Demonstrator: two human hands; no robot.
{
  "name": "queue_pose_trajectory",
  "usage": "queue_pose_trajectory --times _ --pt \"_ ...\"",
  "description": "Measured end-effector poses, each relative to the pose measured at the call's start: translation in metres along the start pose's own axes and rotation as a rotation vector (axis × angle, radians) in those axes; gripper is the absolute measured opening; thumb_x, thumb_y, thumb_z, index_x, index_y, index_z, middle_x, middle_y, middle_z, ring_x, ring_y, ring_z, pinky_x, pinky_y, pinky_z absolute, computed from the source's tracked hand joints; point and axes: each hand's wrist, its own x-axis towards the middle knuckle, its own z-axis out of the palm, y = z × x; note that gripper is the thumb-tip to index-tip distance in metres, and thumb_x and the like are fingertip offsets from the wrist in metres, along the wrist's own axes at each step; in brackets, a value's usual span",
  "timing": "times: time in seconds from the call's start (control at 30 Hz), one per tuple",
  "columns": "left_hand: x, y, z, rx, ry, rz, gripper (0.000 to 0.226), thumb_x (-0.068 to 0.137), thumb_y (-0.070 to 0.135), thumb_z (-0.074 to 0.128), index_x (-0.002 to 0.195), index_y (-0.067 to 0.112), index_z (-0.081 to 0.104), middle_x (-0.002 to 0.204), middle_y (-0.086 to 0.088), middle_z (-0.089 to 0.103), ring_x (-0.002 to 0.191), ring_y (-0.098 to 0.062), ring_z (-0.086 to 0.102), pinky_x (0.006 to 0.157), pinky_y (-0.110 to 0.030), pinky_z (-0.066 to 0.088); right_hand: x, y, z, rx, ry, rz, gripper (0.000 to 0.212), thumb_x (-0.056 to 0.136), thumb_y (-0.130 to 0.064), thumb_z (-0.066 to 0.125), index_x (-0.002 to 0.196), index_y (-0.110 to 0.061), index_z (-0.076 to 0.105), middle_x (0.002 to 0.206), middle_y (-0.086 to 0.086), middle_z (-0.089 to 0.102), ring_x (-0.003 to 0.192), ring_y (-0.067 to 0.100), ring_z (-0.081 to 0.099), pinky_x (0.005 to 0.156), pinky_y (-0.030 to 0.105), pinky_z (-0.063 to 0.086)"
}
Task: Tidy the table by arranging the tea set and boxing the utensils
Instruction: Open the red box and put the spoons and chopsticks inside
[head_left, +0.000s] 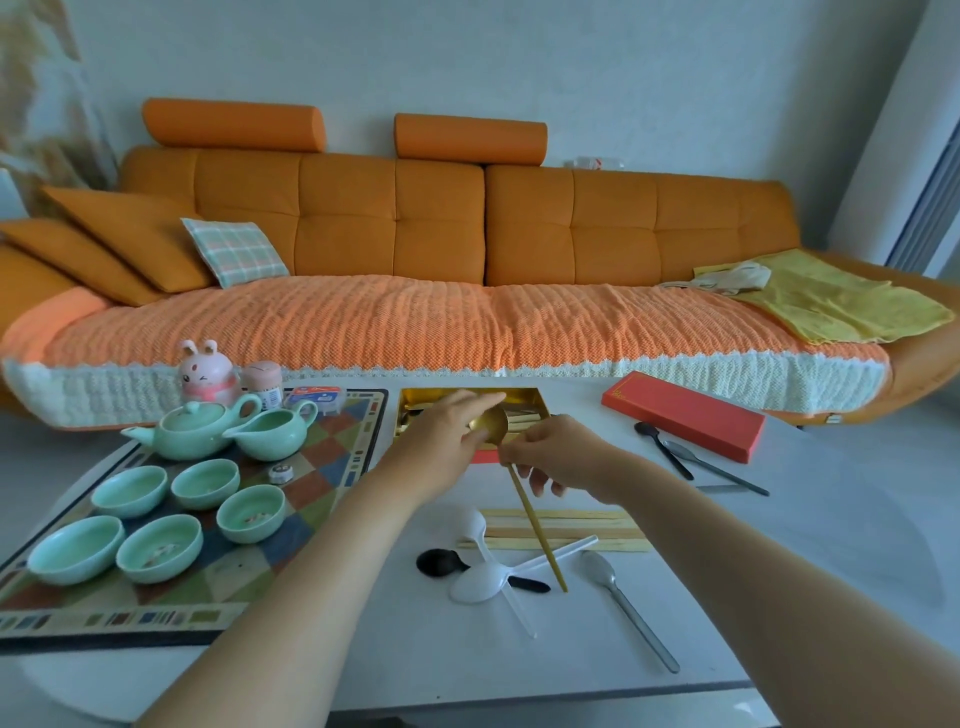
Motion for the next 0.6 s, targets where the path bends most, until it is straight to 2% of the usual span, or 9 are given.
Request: queue_pose_trajectory --times 0.07,0.17,0.3,0.37,0.47,0.53,0.6 --pt "0.004 -0.002 -0.008 -0.028 0.060 -0.036 0.038 0.099 0.014 0.055 0.134 0.027 0.057 0.124 0.007 0.054 0.104 -0.010 0.056 0.086 -0.025 0.044 0.002 -0.003 -0.001 0.023 -0.006 -0.033 0.024 0.091 -0.031 0.065 0.081 -0.010 0.072 0.065 -0.002 0.065 0.057 0.012 0.062 0.051 0.025 0.045" --pt "0.011 -0.007 -0.017 -0.071 0.225 -0.112 0.021 0.095 0.010 0.060 0.111 0.021 0.069 0.105 0.007 0.057 0.098 -0.013 0.057 0.080 -0.021 0.039 0.006 -0.008 0.001 0.081 -0.006 -0.081 0.025 0.095 -0.030 0.062 0.084 -0.010 0.071 0.069 -0.001 0.069 0.059 0.012 0.065 0.054 0.027 0.048" --pt "0.018 -0.019 -0.023 -0.059 0.422 -0.246 0.015 0.095 0.011 0.059 0.102 0.018 0.070 0.102 0.005 0.064 0.090 -0.011 0.054 0.065 -0.013 0.034 0.020 -0.011 -0.003 0.204 -0.035 -0.150 0.014 0.097 -0.013 0.060 0.097 -0.017 0.073 0.083 0.002 0.075 0.058 0.016 0.062 0.055 0.028 0.050" --pt "0.021 -0.026 -0.026 -0.093 0.514 -0.304 0.014 0.095 0.011 0.059 0.100 0.017 0.070 0.100 0.005 0.066 0.089 -0.011 0.056 0.066 -0.015 0.036 0.028 -0.014 -0.007 0.226 -0.065 -0.177 0.025 0.096 -0.002 0.056 0.103 -0.019 0.072 0.094 0.001 0.076 0.063 0.015 0.063 0.061 0.029 0.054" --pt "0.025 -0.038 -0.028 -0.131 0.568 -0.337 0.014 0.094 0.011 0.059 0.098 0.019 0.070 0.100 0.005 0.067 0.093 -0.013 0.059 0.075 -0.023 0.040 0.041 -0.016 -0.009 0.106 0.013 -0.195 0.029 0.096 0.001 0.053 0.106 -0.019 0.072 0.093 -0.003 0.077 0.066 0.013 0.061 0.068 0.032 0.055" --pt "0.027 -0.045 -0.025 -0.103 0.548 -0.328 0.016 0.094 0.010 0.058 0.097 0.021 0.070 0.102 0.004 0.067 0.092 -0.012 0.060 0.074 -0.022 0.041 0.051 -0.017 -0.008 -0.006 0.113 -0.202 0.033 0.097 0.002 0.049 0.112 -0.015 0.072 0.087 -0.006 0.076 0.061 0.012 0.055 0.062 0.027 0.052" --pt "0.030 -0.051 -0.021 -0.074 0.517 -0.333 0.021 0.095 0.011 0.055 0.097 0.026 0.069 0.107 0.004 0.067 0.095 -0.012 0.060 0.075 -0.023 0.044 0.064 -0.015 -0.005 -0.089 0.198 -0.194 0.039 0.097 0.003 0.043 0.114 -0.017 0.071 0.079 -0.012 0.070 0.054 0.011 0.047 0.048 0.018 0.042"
